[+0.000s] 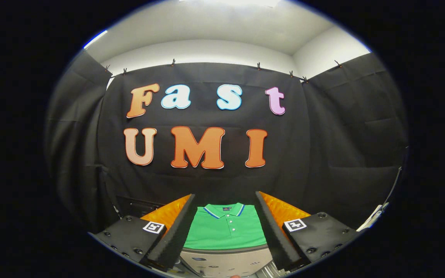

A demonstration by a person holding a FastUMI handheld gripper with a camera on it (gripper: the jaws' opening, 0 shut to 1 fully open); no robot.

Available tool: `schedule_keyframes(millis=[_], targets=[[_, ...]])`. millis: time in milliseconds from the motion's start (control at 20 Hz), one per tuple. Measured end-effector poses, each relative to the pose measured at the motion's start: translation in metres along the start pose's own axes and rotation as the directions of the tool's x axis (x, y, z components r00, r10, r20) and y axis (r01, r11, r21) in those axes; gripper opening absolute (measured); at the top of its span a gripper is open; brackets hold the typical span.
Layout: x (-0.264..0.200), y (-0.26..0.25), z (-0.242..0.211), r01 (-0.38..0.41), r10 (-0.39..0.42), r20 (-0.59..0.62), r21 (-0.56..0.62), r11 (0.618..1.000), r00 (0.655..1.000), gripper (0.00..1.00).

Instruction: Put the clothes into the washing machine and then close the washing machine lid.

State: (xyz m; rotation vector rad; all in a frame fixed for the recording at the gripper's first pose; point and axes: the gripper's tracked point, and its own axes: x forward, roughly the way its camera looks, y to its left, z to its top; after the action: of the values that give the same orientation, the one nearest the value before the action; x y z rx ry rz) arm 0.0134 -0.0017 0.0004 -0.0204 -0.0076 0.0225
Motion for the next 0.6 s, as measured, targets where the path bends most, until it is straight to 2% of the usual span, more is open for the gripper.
schedule_keyframes(millis=[600], targets=[[0.013, -0.004, -0.001, -0.011, 0.011, -0.005, -0.005, 1.0, 1.0, 0.97]])
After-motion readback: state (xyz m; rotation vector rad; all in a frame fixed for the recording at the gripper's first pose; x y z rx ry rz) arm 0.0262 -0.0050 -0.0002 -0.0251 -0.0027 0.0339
